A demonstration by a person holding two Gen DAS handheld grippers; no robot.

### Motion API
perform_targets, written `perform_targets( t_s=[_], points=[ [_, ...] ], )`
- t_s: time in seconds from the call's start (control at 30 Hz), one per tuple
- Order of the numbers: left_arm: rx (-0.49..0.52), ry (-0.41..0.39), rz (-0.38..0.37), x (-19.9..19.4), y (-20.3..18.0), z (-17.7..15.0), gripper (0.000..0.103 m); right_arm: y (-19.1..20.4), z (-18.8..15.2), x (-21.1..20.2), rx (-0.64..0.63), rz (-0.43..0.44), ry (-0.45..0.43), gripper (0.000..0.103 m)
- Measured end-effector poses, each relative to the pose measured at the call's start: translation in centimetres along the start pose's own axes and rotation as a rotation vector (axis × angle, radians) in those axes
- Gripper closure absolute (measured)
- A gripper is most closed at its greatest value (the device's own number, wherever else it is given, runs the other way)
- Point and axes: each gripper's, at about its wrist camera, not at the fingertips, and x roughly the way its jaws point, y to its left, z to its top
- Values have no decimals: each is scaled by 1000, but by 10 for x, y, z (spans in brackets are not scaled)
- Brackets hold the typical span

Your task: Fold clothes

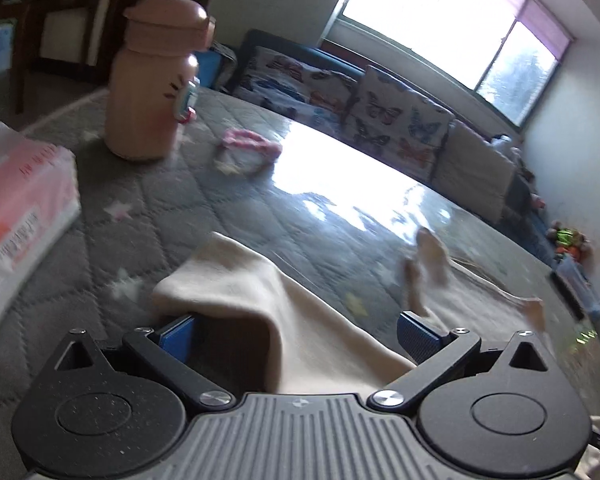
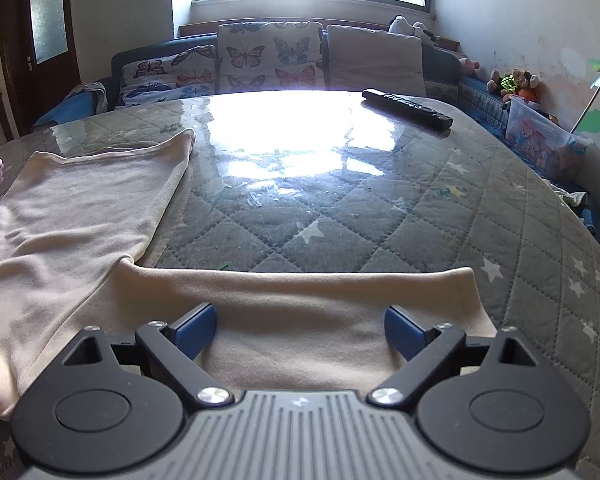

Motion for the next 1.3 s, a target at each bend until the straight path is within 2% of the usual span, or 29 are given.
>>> perform_targets(
  t_s=[0.17, 0.43, 0.57, 0.63, 0.83, 0.93, 0.97, 1.17, 1.3],
  points=[
    [67, -53, 228, 3, 9, 12, 0, 1, 1, 1, 0, 0, 3, 9],
    [326, -64, 469, 24, -9, -5, 0, 4, 1, 3, -3, 0, 7, 4],
    [422, -106, 609, 35, -15, -4, 0, 3, 0, 4, 2, 0, 8, 1],
    [444, -113, 684, 37, -12, -5, 4, 2, 0, 5, 8, 3, 7, 0],
    [464, -122, 783, 31, -4, -14, 9, -1, -2, 5, 2, 13, 0, 0],
    [435, -106, 795, 28, -3, -10, 9, -1, -1, 5, 0, 13, 1, 0],
    [414, -100, 781, 26, -4, -8, 12, 0, -1, 5, -1, 12, 1, 0],
    [384, -172, 581, -9, -35, -17, 12, 2, -1, 4, -10, 10, 3, 0],
    [406, -154, 386, -19, -65, -29, 10, 2, 0, 4, -9, 7, 3, 0]
  ],
)
